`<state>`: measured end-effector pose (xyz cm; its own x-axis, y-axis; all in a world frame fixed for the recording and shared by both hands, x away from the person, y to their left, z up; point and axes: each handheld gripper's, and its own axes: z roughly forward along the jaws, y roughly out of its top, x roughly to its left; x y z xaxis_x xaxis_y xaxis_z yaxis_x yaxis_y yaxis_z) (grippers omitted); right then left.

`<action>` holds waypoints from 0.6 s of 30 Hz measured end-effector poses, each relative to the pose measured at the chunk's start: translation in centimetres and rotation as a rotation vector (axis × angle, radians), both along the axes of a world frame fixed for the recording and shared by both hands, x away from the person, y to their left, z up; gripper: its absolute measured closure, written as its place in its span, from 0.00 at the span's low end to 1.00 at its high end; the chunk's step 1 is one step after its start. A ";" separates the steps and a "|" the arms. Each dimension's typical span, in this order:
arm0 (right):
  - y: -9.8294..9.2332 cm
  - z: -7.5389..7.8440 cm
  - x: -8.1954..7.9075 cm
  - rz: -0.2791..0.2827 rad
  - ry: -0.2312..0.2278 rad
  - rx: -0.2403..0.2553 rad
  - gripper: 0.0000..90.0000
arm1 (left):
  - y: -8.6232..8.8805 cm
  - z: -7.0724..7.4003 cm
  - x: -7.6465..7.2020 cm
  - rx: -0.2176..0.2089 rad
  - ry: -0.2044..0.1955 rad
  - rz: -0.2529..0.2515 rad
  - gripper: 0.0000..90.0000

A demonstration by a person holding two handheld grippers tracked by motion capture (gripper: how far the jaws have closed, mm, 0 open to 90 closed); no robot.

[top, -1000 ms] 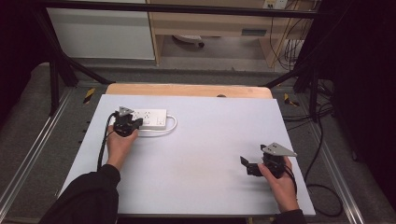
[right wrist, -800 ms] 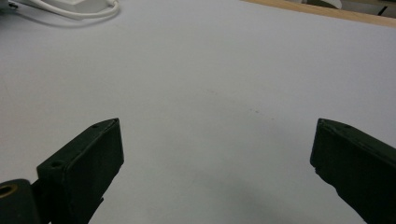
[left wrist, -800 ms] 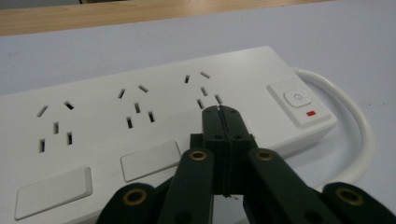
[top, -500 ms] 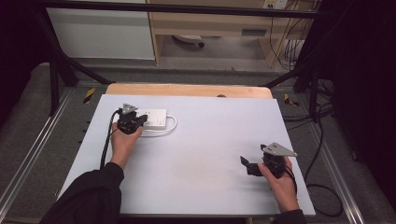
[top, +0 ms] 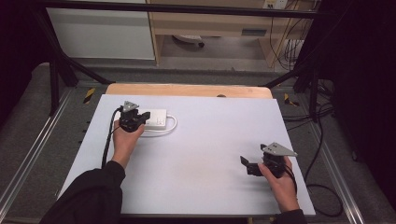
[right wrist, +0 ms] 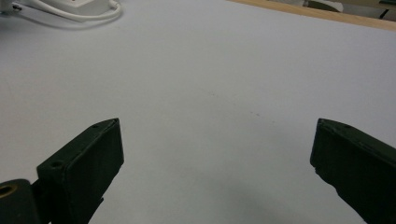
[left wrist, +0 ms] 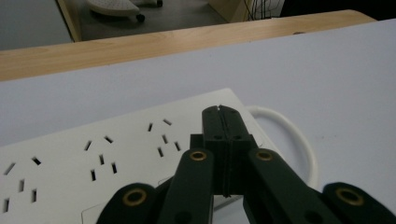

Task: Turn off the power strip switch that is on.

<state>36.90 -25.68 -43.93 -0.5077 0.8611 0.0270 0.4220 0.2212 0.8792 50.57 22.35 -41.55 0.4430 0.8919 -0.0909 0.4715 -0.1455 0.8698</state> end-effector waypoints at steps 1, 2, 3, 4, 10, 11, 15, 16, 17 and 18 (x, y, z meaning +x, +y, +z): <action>0.0 0.0 0.0 0.000 -0.001 -0.001 0.04 | 0.0 0.1 0.0 -0.010 -0.004 -0.001 0.97; 0.0 0.0 0.0 0.002 0.002 -0.001 0.04 | -0.2 0.2 0.0 -0.020 -0.006 0.007 0.89; 0.0 0.0 0.0 0.002 -0.001 -0.003 0.04 | -0.3 0.3 0.0 -0.016 -0.009 0.007 0.83; 0.0 0.1 0.0 0.003 -0.003 -0.001 0.04 | -0.4 0.4 -0.1 -0.020 -0.018 0.003 0.80; 0.2 0.1 0.0 0.005 -0.003 -0.005 0.04 | -0.9 1.1 -0.3 -0.042 -0.021 -0.004 0.51; 0.2 0.1 0.0 0.005 -0.001 -0.005 0.04 | -1.0 1.2 -0.3 -0.039 -0.020 -0.003 0.45; 0.1 0.1 0.0 0.004 -0.005 -0.004 0.04 | -1.6 1.5 -0.3 -0.028 -0.011 -0.004 0.25; 0.1 0.1 0.0 0.004 -0.004 -0.005 0.04 | -1.7 1.5 -0.4 -0.029 -0.006 -0.009 0.21; 0.1 0.1 0.0 0.004 -0.004 -0.005 0.04 | -1.7 1.6 -0.4 -0.034 -0.012 -0.013 0.16; 0.1 0.1 0.0 0.003 -0.004 -0.003 0.03 | -1.8 1.7 -0.5 -0.035 -0.016 -0.018 0.13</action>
